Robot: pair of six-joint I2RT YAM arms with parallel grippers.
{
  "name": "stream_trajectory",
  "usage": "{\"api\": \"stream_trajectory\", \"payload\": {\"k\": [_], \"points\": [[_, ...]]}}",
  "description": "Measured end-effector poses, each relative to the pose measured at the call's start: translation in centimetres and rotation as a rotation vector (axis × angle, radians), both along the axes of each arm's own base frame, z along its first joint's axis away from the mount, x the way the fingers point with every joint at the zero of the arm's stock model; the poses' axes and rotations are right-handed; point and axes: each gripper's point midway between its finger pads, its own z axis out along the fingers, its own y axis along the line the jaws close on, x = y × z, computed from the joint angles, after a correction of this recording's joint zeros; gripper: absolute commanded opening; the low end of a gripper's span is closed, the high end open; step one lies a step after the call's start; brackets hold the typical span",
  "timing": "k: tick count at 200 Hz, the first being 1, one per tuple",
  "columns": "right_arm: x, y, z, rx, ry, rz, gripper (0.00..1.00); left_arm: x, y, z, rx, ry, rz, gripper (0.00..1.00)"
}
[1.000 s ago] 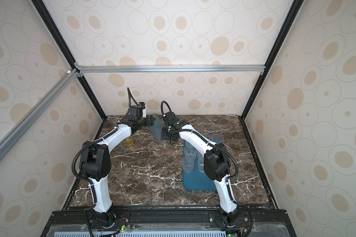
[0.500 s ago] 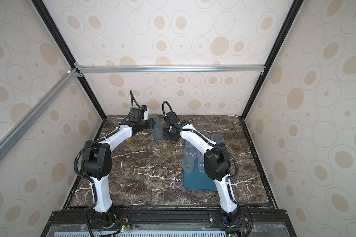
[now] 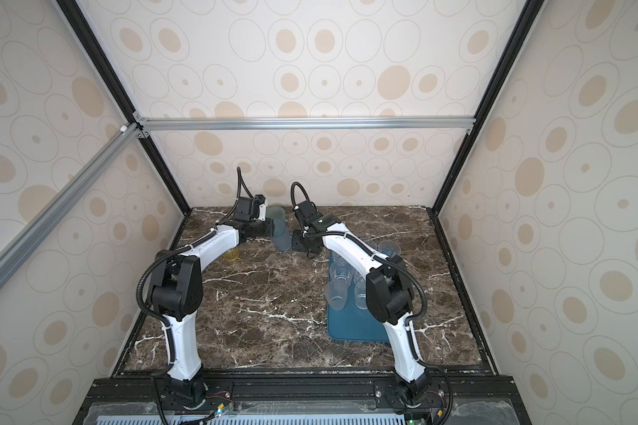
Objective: Place the glasses into the tray
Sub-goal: Pick up the glass from the top-center of the table, then place the glass on the tray.
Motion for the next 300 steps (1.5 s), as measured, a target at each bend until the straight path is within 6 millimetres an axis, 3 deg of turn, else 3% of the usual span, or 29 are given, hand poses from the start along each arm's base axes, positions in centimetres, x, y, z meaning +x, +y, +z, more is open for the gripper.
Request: {"api": "stream_trajectory", "payload": {"k": [37, 78, 121, 162, 225, 255, 300], "points": [[0.1, -0.2, 0.1, -0.007, -0.005, -0.006, 0.45, -1.7, 0.4, -1.5, 0.016, 0.053, -0.009, 0.06], [-0.2, -0.4, 0.9, -0.001, -0.013, -0.007, 0.45, -2.9, 0.6, -1.2, 0.019, 0.074, -0.012, 0.0], [-1.0, 0.0, 3.0, 0.02, -0.043, 0.007, 0.46, -4.5, 0.4, 1.1, 0.004, 0.06, -0.03, 0.0], [-3.6, 1.8, 5.1, 0.019, -0.075, 0.065, 0.52, -7.3, 0.0, 4.3, 0.0, 0.029, -0.049, 0.01], [-6.1, 4.4, 6.3, 0.008, -0.124, 0.109, 0.54, -11.8, -1.4, 4.2, 0.012, 0.076, -0.063, 0.01], [-6.0, 4.4, 6.4, -0.015, -0.151, 0.09, 0.51, -13.0, -2.4, 4.3, 0.009, 0.091, -0.078, 0.03], [-5.0, 3.0, 6.9, -0.106, -0.211, 0.032, 0.39, -14.2, -3.1, 5.0, -0.006, 0.096, -0.085, 0.06]]}}
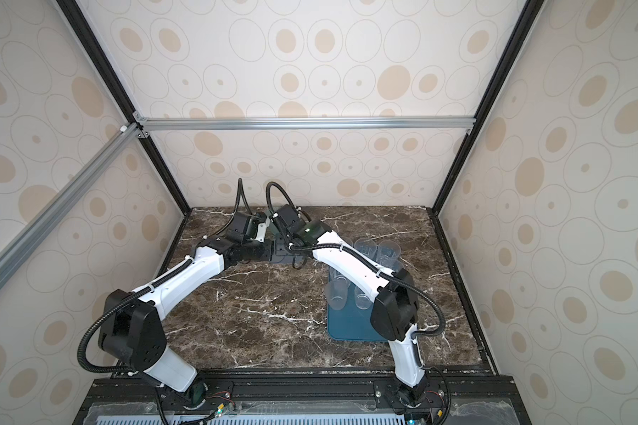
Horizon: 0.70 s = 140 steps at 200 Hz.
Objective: Place the glasses into the tray
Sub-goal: Place the glass on the tray.
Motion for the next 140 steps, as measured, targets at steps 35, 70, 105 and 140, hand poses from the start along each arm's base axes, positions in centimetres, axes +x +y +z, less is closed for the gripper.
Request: {"api": "stream_trajectory", "payload": {"k": [35, 70, 105, 140], "points": [[-0.4, -0.2, -0.4, -0.086, -0.036, 0.005, 0.22, -0.7, -0.6, 0.0, -0.004, 0.014, -0.003, 0.11], [-0.8, -1.3, -1.3, -0.184, -0.038, 0.002, 0.09, -1.4, -1.3, 1.1, -0.044, 0.011, -0.004, 0.25], [-0.9, -1.8, -1.8, -0.214, -0.034, 0.0, 0.05, -2.1, -1.6, 3.5, -0.096, -0.028, -0.014, 0.32], [-0.9, -1.8, -1.9, -0.222, -0.035, 0.005, 0.04, -2.8, -1.6, 5.6, -0.134, -0.066, -0.023, 0.4]]}}
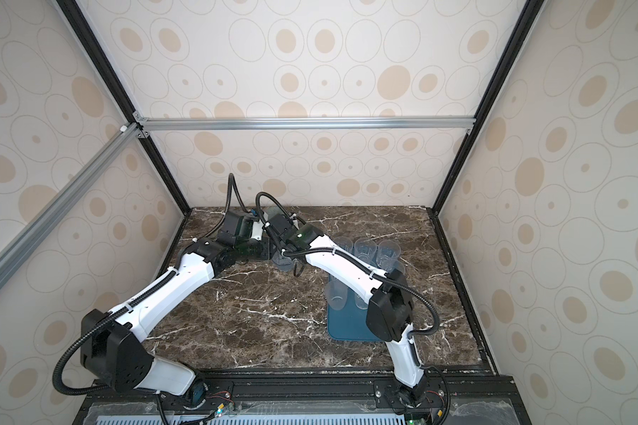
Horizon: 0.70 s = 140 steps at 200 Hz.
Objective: Place the glasses into the tray
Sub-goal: Place the glass on the tray.
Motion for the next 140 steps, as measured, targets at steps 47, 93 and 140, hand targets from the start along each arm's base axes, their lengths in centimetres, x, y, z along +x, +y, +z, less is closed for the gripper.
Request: {"api": "stream_trajectory", "payload": {"k": [47, 93, 140], "points": [[-0.5, 0.3, 0.7, 0.011, 0.024, 0.034, 0.03, -1.0, 1.4, 3.9, -0.014, -0.102, 0.031, 0.53], [-1.6, -2.2, 3.9, 0.071, 0.058, 0.049, 0.02, -2.5, 5.3, 7.8, 0.012, -0.309, 0.151, 0.62], [-4.5, -12.9, 10.6, 0.158, 0.033, -0.068, 0.02, -2.7, 7.4, 7.3, 0.022, -0.43, 0.239, 0.66]]}}
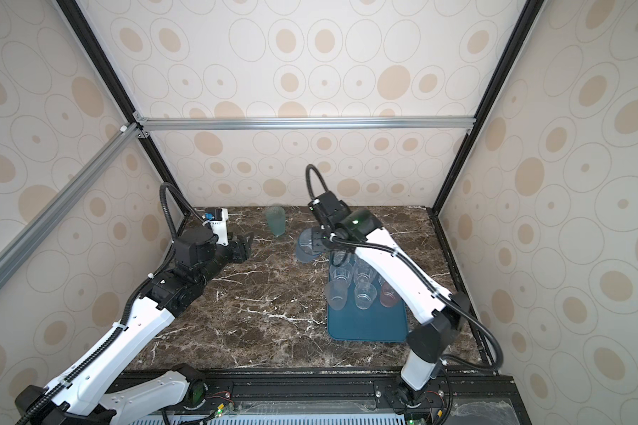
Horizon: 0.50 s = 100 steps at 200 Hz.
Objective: Place the glasses into the tray
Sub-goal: Place the glass on the tray.
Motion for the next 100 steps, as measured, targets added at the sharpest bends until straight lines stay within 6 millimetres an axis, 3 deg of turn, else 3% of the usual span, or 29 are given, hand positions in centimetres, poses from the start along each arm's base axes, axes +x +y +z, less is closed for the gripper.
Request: {"api": "stream_trajectory", "payload": {"k": [22, 44, 100], "points": [[-2.6, -4.5, 2.3, -0.002, -0.008, -0.049, 0.02, 0.5, -0.6, -2.7, 0.007, 0.03, -0.006, 0.66], [-5.6, -7.3, 2.9, -0.022, 0.026, -0.069, 0.02, 0.8, -2.1, -5.1, 0.008, 0.063, -0.033, 0.66], [-12.9, -11.5, -0.3, -0.124, 0.237, -0.088, 0.02, 0.9, -7.4, -8.4, 0.012, 0.107, -0.146, 0.66]]}}
